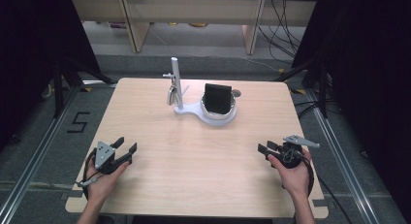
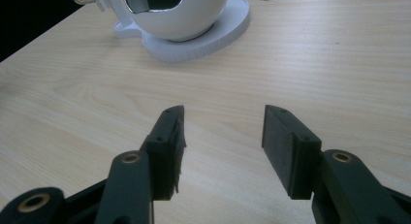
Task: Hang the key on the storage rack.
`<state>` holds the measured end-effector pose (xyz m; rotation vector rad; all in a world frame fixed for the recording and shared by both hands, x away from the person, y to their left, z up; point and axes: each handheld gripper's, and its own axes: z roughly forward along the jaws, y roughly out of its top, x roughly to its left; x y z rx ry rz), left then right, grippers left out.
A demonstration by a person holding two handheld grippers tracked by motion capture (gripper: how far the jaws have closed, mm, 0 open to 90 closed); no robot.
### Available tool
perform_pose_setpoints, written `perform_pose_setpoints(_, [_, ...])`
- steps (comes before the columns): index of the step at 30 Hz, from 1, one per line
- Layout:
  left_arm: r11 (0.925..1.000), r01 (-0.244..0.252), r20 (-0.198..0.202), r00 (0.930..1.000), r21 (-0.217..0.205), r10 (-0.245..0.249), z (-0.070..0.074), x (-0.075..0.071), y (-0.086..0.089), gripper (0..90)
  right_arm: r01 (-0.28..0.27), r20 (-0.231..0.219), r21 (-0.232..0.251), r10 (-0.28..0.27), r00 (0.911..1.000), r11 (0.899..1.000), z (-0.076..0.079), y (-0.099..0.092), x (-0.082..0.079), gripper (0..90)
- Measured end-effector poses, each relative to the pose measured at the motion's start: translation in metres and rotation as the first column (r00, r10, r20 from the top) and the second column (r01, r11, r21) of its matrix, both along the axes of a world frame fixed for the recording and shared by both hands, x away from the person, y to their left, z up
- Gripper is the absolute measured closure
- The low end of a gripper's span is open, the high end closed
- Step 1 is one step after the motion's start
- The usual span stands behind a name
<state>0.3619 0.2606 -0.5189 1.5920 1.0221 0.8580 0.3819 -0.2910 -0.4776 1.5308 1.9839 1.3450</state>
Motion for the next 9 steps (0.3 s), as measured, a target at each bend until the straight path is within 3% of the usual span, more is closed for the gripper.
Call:
perform_pose_setpoints(1, [1.0000, 0.005, 0.006, 1.0000, 0.002, -0.005, -0.0009, 0.0003, -0.0006, 43.0, -0.006, 0.009, 0.014, 0.006, 0.9999, 1.000, -0.0007, 0.0002, -0.0001, 51.4])
perform_pose_setpoints(3, [0.9999, 0.015, 0.000, 0.9999, 0.008, -0.015, -0.0022, -0.0004, -0.0019, 43.0, -0.017, 0.031, -0.024, 0.018, 0.9994, 1.000, -0.0013, -0.0023, 0.0011, 51.3])
perform_pose_setpoints(4, [0.9999, 0.016, 0.003, 0.9999, 0.004, -0.016, -0.0028, -0.0001, -0.0027, 42.9, -0.001, -0.007, -0.003, 0.001, 1.0000, 1.000, -0.0001, 0.0000, -0.0012, 51.4])
perform_pose_setpoints(5, [0.9998, 0.018, 0.002, 0.9998, 0.006, -0.019, -0.0030, -0.0005, -0.0031, 42.8, 0.001, 0.010, -0.015, -0.001, 1.0000, 1.000, -0.0014, 0.0000, -0.0001, 51.3])
perform_pose_setpoints(6, [0.9998, 0.018, 0.001, 0.9998, 0.004, -0.018, -0.0032, -0.0007, -0.0037, 42.8, -0.004, 0.010, 0.003, 0.004, 0.9999, 1.000, -0.0017, 0.0009, -0.0001, 51.4])
perform_pose_setpoints(8, [0.9998, 0.020, -0.001, 0.9998, 0.005, -0.020, -0.0035, -0.0007, -0.0041, 42.6, -0.008, -0.010, 0.008, 0.008, 0.9999, 1.000, -0.0009, 0.0019, -0.0012, 51.1])
perform_pose_setpoints(9, [0.9998, 0.020, -0.002, 0.9998, 0.000, -0.020, -0.0037, -0.0006, -0.0044, 42.6, -0.002, -0.006, -0.013, 0.002, 1.0000, 1.000, -0.0009, 0.0019, -0.0006, 51.0])
